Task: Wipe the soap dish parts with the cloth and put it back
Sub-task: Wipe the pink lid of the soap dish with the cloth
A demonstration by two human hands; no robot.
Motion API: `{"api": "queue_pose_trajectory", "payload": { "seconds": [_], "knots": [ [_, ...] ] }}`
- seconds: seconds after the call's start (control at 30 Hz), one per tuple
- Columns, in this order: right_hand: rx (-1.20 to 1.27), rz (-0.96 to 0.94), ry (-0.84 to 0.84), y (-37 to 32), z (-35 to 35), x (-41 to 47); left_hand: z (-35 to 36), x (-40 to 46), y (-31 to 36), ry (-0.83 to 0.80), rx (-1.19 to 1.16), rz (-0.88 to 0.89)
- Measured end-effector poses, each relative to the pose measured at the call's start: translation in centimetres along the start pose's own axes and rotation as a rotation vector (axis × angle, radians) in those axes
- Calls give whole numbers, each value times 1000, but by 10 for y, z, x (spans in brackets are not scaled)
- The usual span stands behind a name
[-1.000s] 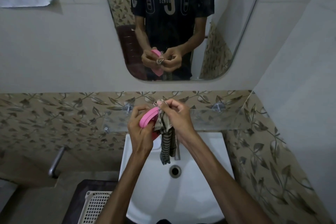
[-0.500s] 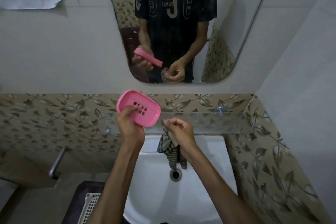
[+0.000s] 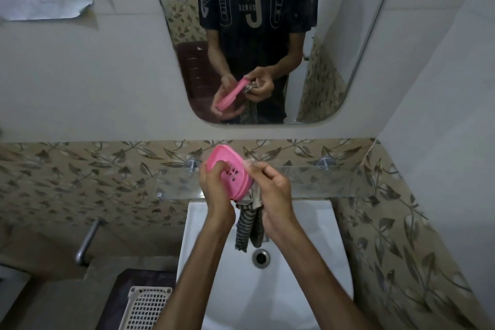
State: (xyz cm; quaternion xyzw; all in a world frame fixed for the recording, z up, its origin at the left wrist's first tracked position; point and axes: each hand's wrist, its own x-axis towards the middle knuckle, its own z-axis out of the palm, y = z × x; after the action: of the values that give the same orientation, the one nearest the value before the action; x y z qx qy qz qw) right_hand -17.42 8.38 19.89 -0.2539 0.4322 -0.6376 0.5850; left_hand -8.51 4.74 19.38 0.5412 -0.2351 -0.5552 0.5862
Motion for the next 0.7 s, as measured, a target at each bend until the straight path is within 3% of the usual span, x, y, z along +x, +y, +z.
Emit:
{"api": "queue_pose_trajectory", "payload": {
  "seconds": [0.1,0.23,0.43,0.53,0.7],
  "knots": [
    [-208,-173,26,-2,-2,-4,-2,-1,3,-131,97,-55],
    [-530,-391,-70,0,-4,-12,-9,2,20,-339,-141,-287],
    [-708,-543,-149,3,-6,-18,-13,-2,20,-394,-298,-355],
    [-742,-570,-147,0,-12,-18,-16,-2,18,-437,-363,-286],
    [-476,-427,-3,-4,-29,-17,-15,-1,19,-306,-348,11]
  ]
}}
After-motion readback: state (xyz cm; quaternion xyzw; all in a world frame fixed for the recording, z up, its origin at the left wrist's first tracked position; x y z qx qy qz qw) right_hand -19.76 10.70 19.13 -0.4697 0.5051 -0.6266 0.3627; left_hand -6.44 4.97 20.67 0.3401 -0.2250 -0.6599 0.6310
